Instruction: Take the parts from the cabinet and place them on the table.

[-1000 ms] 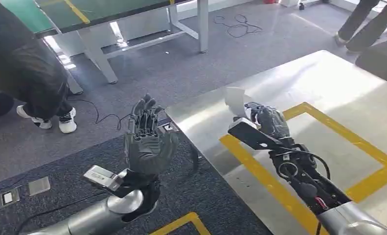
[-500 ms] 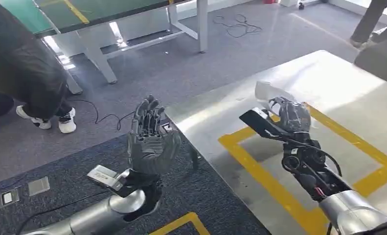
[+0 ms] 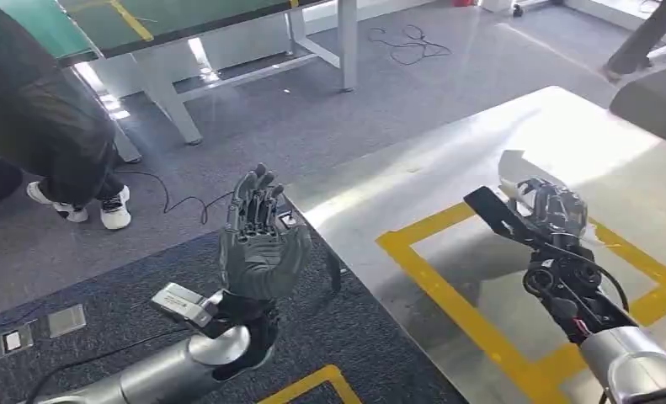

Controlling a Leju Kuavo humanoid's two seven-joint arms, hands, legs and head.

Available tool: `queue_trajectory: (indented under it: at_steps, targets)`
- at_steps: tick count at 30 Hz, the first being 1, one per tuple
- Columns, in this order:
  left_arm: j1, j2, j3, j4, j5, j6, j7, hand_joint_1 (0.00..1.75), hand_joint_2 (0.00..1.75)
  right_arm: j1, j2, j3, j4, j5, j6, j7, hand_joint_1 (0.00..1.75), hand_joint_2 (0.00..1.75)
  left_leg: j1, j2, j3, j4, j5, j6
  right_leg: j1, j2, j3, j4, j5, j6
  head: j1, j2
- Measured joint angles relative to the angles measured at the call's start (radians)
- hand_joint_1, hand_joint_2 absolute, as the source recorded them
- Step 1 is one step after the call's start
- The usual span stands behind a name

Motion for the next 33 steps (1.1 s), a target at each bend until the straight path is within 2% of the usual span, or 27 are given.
queue_trajectory:
  at_steps: [9, 15, 21, 26, 33]
  targets:
    - [0.0, 0.003, 0.0, 0.0, -0.003, 0.009, 0.002, 0.0, 1.75, 0.003, -0.012, -0.026, 0.032, -0.008, 0.001, 0.005, 1.75, 1.75, 0.001, 0.0, 0.0, 0.0, 0.0, 0.0, 0.0, 0.0, 0.0, 0.0, 0.0, 0.0, 0.0, 0.0]
    - [0.006, 0.007, 0.0, 0.0, -0.023, 0.021, 0.009, 0.0, 1.75, 0.016, -0.019, -0.056, 0.05, -0.049, 0.016, -0.071, 1.75, 1.75, 0.0, 0.001, 0.0, 0.0, 0.0, 0.0, 0.0, 0.001, 0.001, 0.0, 0.0, 0.0, 0.0, 0.0]
    - [0.007, 0.008, 0.0, 0.0, -0.029, 0.021, 0.013, 0.0, 1.75, 0.019, -0.019, -0.063, 0.056, -0.045, 0.026, -0.084, 1.75, 1.75, 0.0, 0.0, -0.001, 0.003, 0.0, 0.0, 0.0, 0.0, 0.0, 0.004, 0.0, 0.0, 0.0, 0.0]
    - [0.009, 0.01, 0.0, 0.0, -0.034, 0.021, 0.018, 0.0, 1.75, 0.025, -0.019, -0.066, 0.062, -0.074, 0.044, -0.102, 1.75, 1.75, 0.0, 0.0, -0.039, 0.078, -0.032, 0.003, 0.0, 0.0, -0.037, 0.08, -0.035, 0.002, 0.001, 0.0]
    - [0.011, 0.01, 0.0, 0.0, -0.034, 0.021, 0.018, 0.0, 1.75, 0.024, -0.019, -0.072, 0.064, -0.074, 0.045, -0.104, 1.75, 1.75, 0.0, 0.0, -0.126, 0.237, -0.097, 0.004, 0.0, 0.0, -0.12, 0.241, -0.105, 0.002, 0.0, 0.0]
